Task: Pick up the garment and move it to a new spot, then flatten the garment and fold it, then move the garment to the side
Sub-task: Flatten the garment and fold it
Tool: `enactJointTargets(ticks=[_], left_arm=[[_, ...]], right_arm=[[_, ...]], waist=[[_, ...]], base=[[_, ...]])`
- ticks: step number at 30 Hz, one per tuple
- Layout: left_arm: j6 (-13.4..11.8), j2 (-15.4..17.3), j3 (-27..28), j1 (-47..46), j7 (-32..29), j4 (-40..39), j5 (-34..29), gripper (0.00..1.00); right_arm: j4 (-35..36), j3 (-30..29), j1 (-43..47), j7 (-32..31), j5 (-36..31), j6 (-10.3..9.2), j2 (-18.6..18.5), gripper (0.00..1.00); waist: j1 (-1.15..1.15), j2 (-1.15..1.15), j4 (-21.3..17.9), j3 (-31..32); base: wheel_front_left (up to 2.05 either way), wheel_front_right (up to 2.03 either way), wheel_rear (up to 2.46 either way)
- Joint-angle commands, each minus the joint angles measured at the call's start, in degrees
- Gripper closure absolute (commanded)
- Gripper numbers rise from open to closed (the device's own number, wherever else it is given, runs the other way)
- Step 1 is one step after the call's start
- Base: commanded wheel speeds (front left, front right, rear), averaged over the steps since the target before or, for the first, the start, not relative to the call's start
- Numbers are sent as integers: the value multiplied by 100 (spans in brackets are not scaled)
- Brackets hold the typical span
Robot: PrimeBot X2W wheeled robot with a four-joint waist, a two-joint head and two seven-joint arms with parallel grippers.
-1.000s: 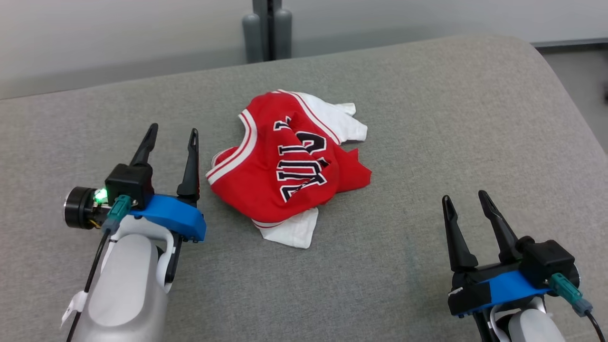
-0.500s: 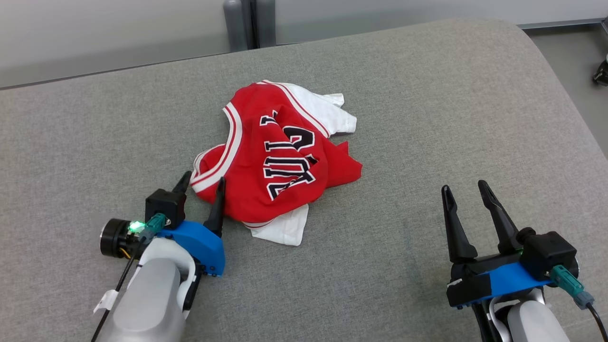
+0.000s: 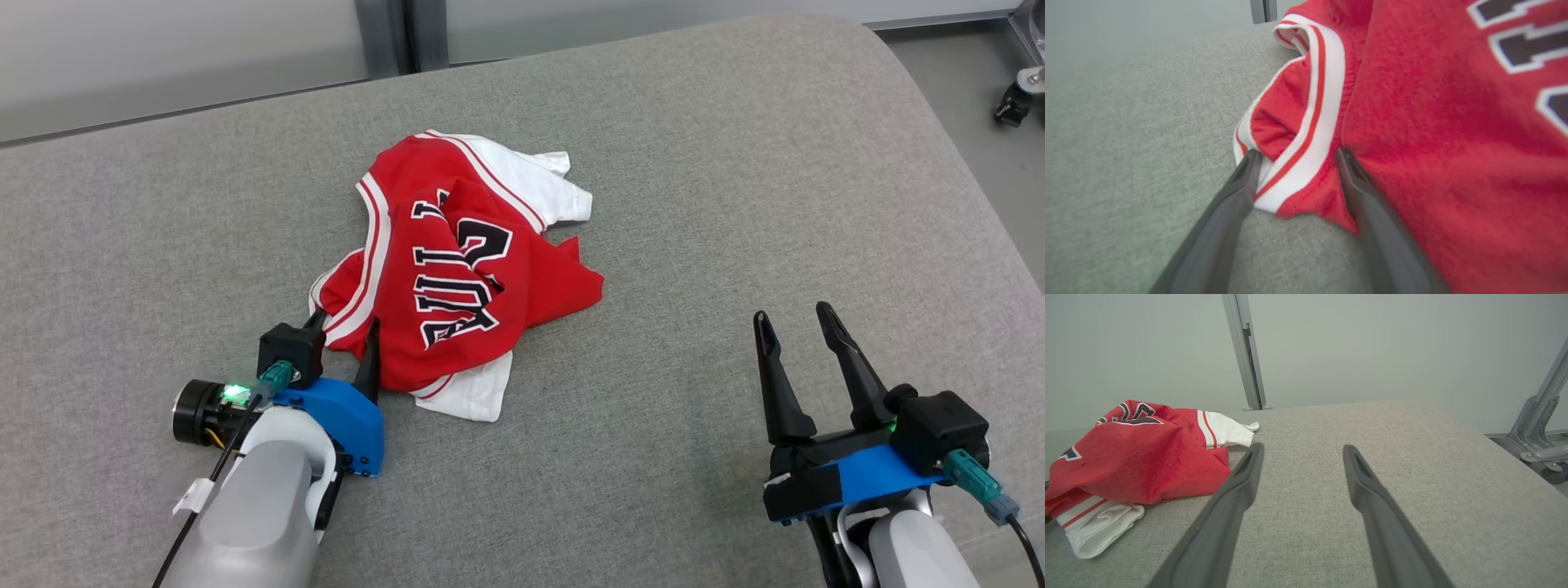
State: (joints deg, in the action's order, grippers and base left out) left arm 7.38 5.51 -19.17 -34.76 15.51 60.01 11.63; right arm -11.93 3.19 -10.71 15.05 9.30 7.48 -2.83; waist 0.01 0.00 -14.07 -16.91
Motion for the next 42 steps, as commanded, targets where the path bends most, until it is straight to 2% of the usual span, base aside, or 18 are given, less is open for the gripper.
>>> enactJointTargets(ticks=[1,2,3,7,14,22,28,37,42], left_arm=[[14,-101,-132,28,-63,147,39,82],[14,-101,-132,28,-63,147,39,82],[14,-105,-171,-9,-62,138,76,100],[12,-17,-118,-119,-40,-191,226,100],[-16,321,520,162,-33,-1223,381,100],[-167,902,1420,573,-27,-2472,211,100],[-297,1203,1788,820,-27,-3358,-39,100],[-384,1612,2028,794,-27,-4414,-240,100],[-326,1465,1757,850,-158,-4893,-261,100]], right_arm=[[13,-6,-76,20,32,2,-11,0],[13,-6,-76,20,32,2,-11,0],[18,-17,-71,20,31,3,-11,0],[11,-80,5,20,8,3,-12,0],[-25,-136,161,20,-8,3,-10,0],[-73,-140,319,20,-74,3,-12,0],[-96,-154,454,20,-97,3,-12,0],[-153,-125,607,20,-75,3,-12,0],[-163,-53,611,20,-11,3,-12,0]], waist=[[-1,0,-18,2],[-1,0,-18,2],[-1,0,-25,7],[-1,0,6,85],[-1,0,292,380],[-1,0,728,763],[-1,0,936,976],[-1,0,1032,1197],[-1,0,976,1250]], base=[[0,0,0],[0,0,0],[0,0,0],[0,0,0],[0,0,0],[0,0,0],[0,0,0],[0,0,0],[0,0,0]])
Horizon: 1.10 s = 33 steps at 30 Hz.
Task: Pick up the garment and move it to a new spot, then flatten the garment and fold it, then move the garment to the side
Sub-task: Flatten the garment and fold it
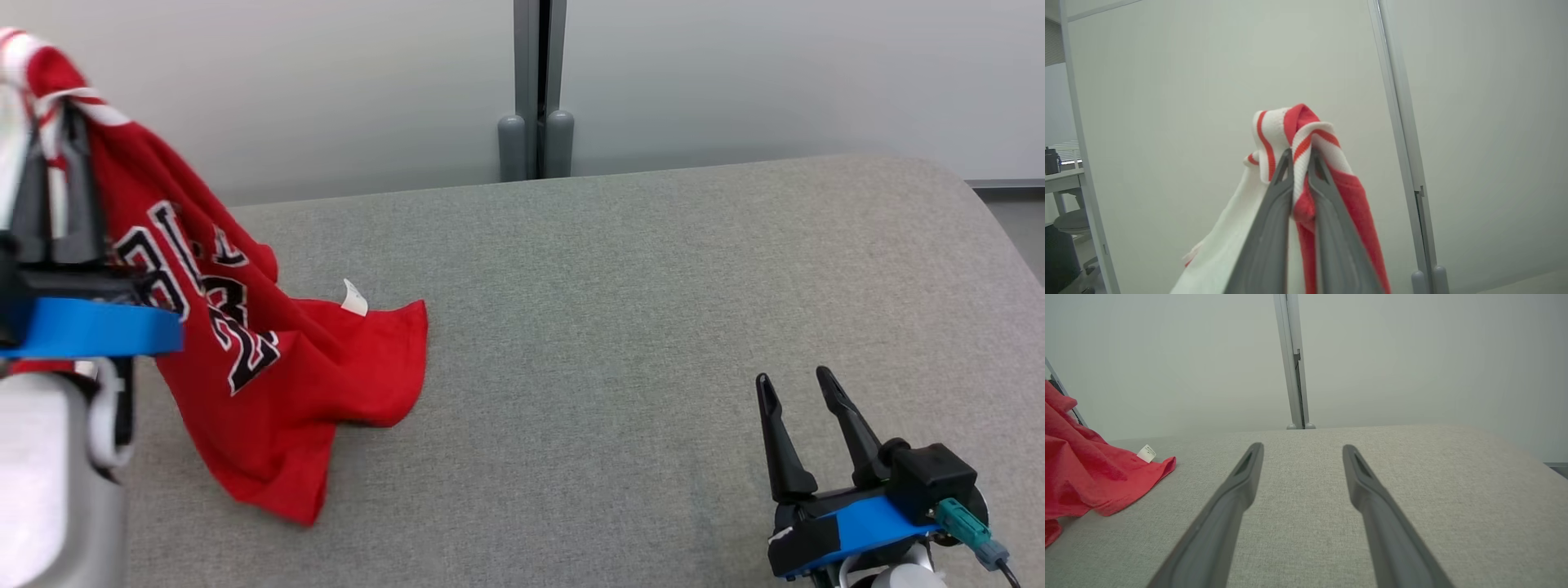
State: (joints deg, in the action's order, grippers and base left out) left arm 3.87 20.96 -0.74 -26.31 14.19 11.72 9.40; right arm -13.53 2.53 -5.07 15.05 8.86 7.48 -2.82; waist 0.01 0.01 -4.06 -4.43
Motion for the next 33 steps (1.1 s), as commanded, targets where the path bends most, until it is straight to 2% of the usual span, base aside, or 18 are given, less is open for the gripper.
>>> enactJointTargets(ticks=[1,7,15,22,30,31,32,33], left_arm=[[50,-150,-196,48,-56,-126,-42,100],[181,-725,-1041,230,-166,-83,-38,100],[330,-1399,-2324,272,-33,705,-52,100],[373,-1702,-3690,69,65,1419,94,100],[359,-1807,-5142,-266,104,2104,662,100],[359,-1810,-5241,-310,106,2087,770,93],[359,-1806,-5316,-342,106,2073,859,60],[359,-1803,-5377,-367,106,2054,917,0]], right_arm=[[-6,27,40,20,40,3,-13,0],[-4,74,-39,20,110,3,-13,0],[14,29,-185,20,146,3,-13,0],[31,5,-268,20,155,3,-12,0],[38,11,-351,20,152,3,-12,0],[36,13,-364,20,154,3,-13,0],[37,12,-375,20,155,3,-13,0],[42,8,-379,20,155,3,-12,0]], waist=[[-1,-1,-48,0],[-1,-1,-247,-83],[-1,-1,-599,-298],[-1,-1,-821,-450],[-1,-1,-959,-548],[-1,-1,-968,-554],[-1,-1,-972,-560],[-1,-1,-971,-560]], base=[[0,0,0],[0,0,0],[0,0,0],[0,0,0],[0,0,0],[0,0,0],[0,0,0],[0,0,0]])
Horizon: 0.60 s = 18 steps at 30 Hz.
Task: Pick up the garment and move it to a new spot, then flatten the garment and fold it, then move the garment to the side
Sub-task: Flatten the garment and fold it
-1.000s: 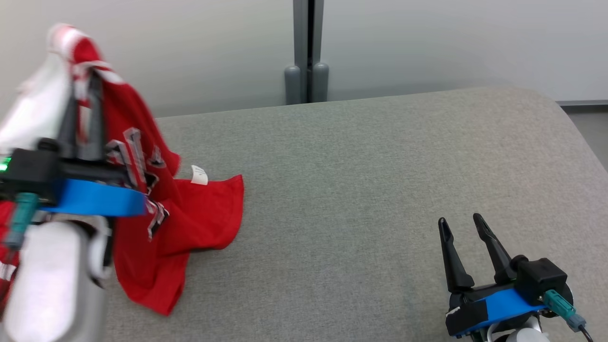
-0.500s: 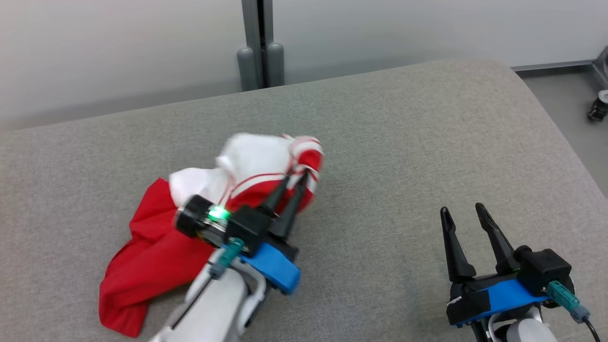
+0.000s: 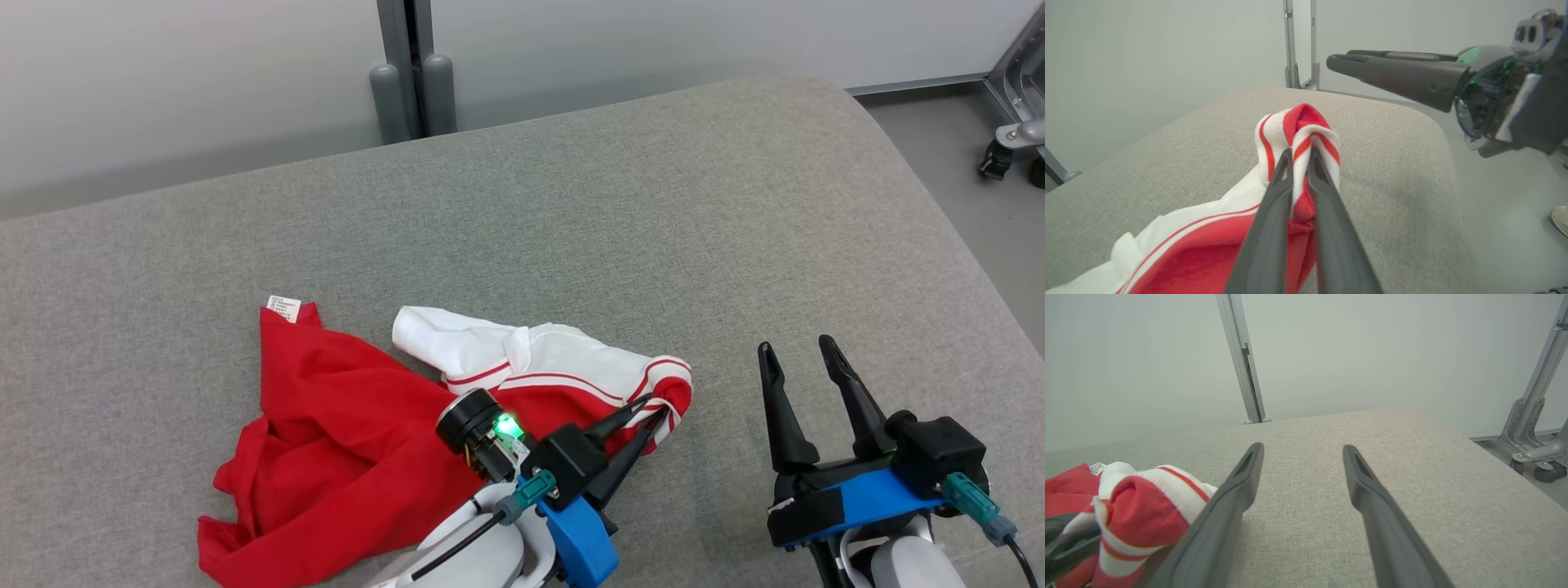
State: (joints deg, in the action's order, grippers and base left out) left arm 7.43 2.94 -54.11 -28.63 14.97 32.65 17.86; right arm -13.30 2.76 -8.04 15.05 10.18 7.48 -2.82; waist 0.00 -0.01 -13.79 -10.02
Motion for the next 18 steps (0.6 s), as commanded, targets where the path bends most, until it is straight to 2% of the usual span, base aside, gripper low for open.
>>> enactJointTargets(ticks=[1,9,13,18], left_arm=[[3,-5,-90,-158,30,-99,142,0],[-281,0,110,-300,30,-446,233,0],[-480,13,625,-184,30,-618,179,0],[-630,365,1460,171,30,-911,22,0]], right_arm=[[27,-29,-73,20,21,3,-12,0],[20,-134,86,20,-22,3,-12,0],[20,-143,137,20,-17,3,-12,0],[24,-187,213,20,-40,3,-13,0]], waist=[[0,1,10,4],[0,1,249,156],[0,1,411,280],[0,1,626,398]], base=[[0,0,0],[0,0,0],[0,0,0],[0,0,0]])
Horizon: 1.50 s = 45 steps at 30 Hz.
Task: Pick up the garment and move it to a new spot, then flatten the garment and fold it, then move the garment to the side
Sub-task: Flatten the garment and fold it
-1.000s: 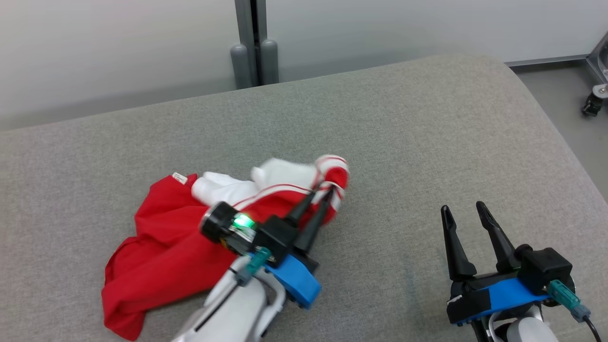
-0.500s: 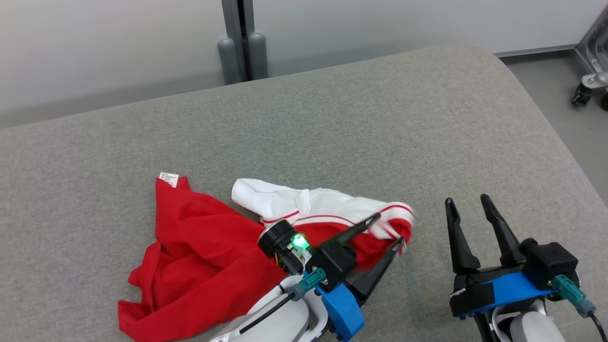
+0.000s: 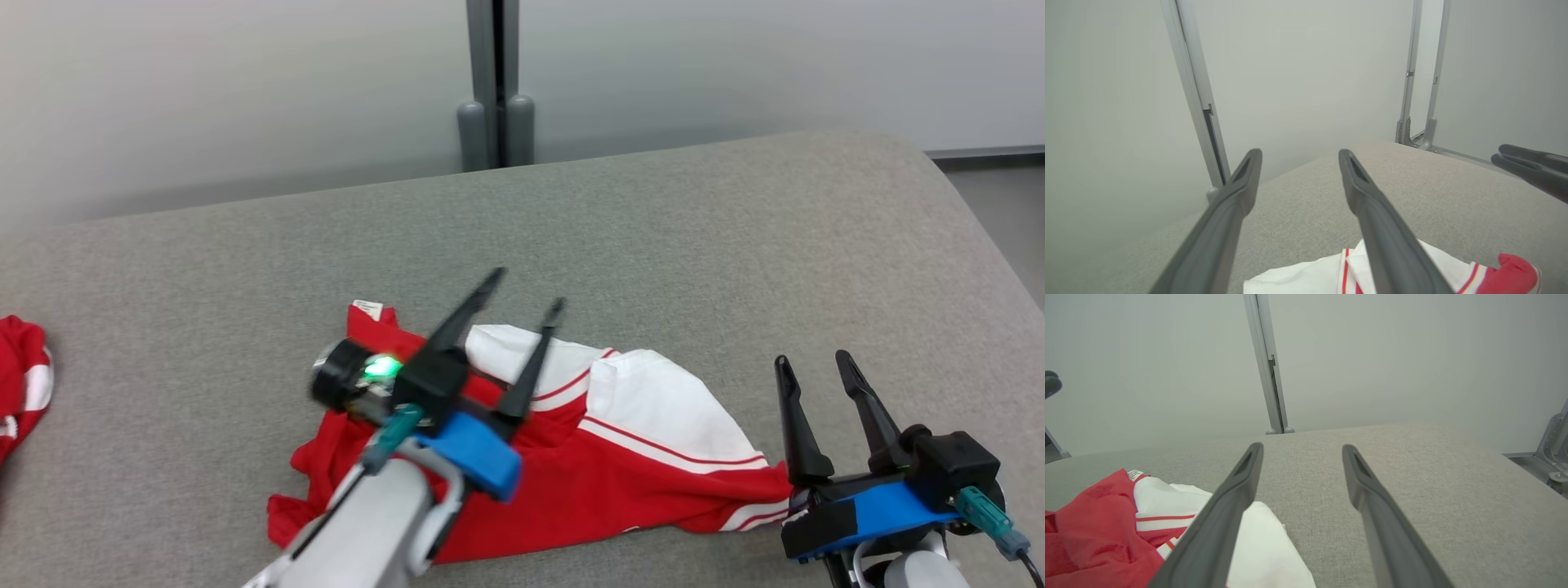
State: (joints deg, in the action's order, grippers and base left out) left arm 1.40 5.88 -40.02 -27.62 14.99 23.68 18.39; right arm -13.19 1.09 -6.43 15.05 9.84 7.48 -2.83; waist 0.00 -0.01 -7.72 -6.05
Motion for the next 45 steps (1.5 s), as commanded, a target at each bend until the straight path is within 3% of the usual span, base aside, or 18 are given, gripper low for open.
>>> enactJointTargets(ticks=[1,8,14,20,32,45], left_arm=[[-57,145,201,158,28,-74,-66,0],[-254,577,1365,911,29,-542,-266,0],[-387,622,2313,1612,28,-970,-440,0],[-321,593,2928,2220,28,-1166,-723,0],[-27,300,3621,2982,29,-1202,-1092,0],[339,54,3875,2634,28,-1019,-1281,0]], right_arm=[[11,-40,71,19,-9,3,-12,0],[16,-100,199,20,-70,3,-11,0],[5,-101,304,20,-76,3,-12,0],[-34,-81,382,20,-87,3,-12,0],[-74,-77,527,20,-126,3,-12,0],[-94,-34,386,19,-159,3,-13,0]], waist=[[0,1,64,26],[0,1,382,173],[0,1,632,319],[0,1,767,455],[0,1,841,578],[0,1,746,512]], base=[[0,0,0],[0,0,0],[0,0,0],[0,0,0],[0,0,0],[0,0,0]])
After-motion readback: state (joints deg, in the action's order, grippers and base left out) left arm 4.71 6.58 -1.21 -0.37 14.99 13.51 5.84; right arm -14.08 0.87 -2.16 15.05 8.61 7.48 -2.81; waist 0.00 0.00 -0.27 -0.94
